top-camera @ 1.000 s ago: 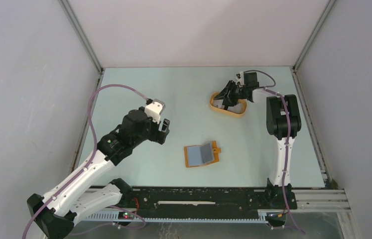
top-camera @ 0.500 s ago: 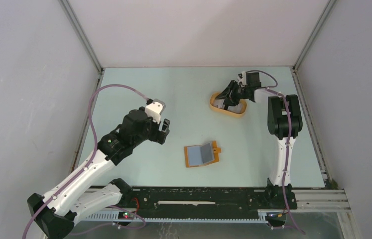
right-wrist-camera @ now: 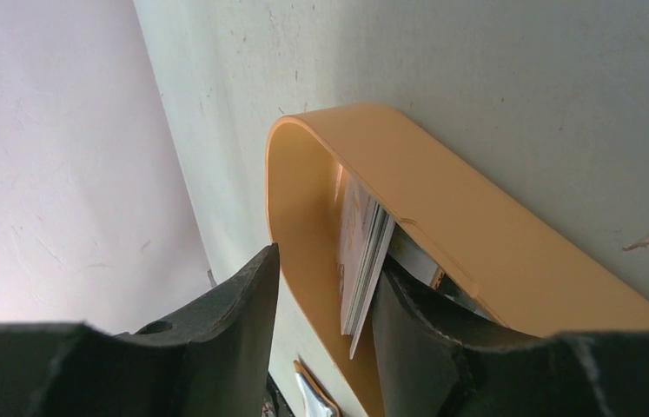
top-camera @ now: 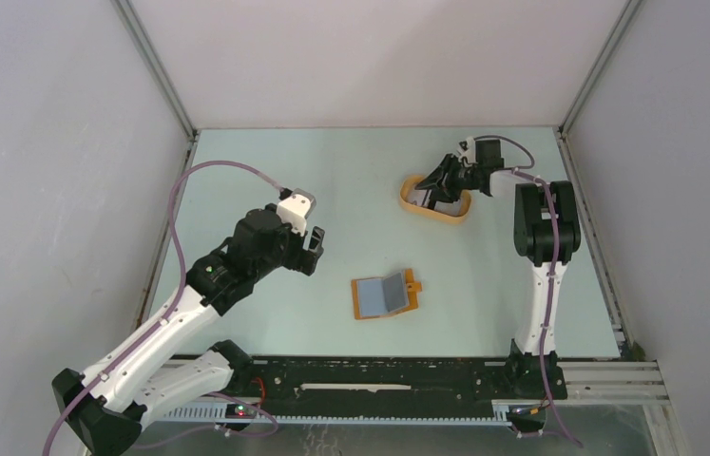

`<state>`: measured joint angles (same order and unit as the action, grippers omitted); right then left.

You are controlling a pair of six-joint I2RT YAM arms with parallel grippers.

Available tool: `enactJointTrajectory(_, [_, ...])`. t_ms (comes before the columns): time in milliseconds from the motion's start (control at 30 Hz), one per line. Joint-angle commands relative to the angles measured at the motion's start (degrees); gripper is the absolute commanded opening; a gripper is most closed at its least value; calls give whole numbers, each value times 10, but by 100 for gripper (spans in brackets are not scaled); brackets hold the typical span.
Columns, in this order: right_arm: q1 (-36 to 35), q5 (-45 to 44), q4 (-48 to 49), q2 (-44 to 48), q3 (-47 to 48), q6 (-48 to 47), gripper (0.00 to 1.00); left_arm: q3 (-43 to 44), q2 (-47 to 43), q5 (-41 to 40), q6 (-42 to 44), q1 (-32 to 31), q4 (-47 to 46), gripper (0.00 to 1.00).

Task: Put the credit cards into the card holder
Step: Pick up the credit card from the storage box.

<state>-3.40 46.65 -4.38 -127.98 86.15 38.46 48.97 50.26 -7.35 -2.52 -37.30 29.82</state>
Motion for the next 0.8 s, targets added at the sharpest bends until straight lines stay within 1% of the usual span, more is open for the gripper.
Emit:
enactJointTrajectory(0, [10, -5, 5, 31, -10, -8, 50, -2, 2, -7, 12, 6, -5, 81])
enactJointTrajectory(167, [14, -7, 3, 33, -14, -9, 49, -2, 2, -8, 12, 6, -4, 81])
enactJointTrajectory(233, [15, -7, 1, 34, -15, -11, 46, -2, 2, -8, 12, 6, -4, 81])
enactJointTrajectory(433, [19, -10, -4, 40, -19, -16, 46, -1, 2, -7, 12, 6, -4, 81])
enactJointTrajectory(533, [20, -10, -7, 41, -19, -18, 43, -1, 2, -7, 13, 6, -4, 81])
enactJointTrajectory(667, [22, -11, -7, 41, -22, -18, 37, -2, 3, -7, 12, 6, -4, 81])
enactJointTrajectory(767, [23, -12, -7, 44, -25, -18, 35, -2, 3, -8, 12, 6, -4, 81])
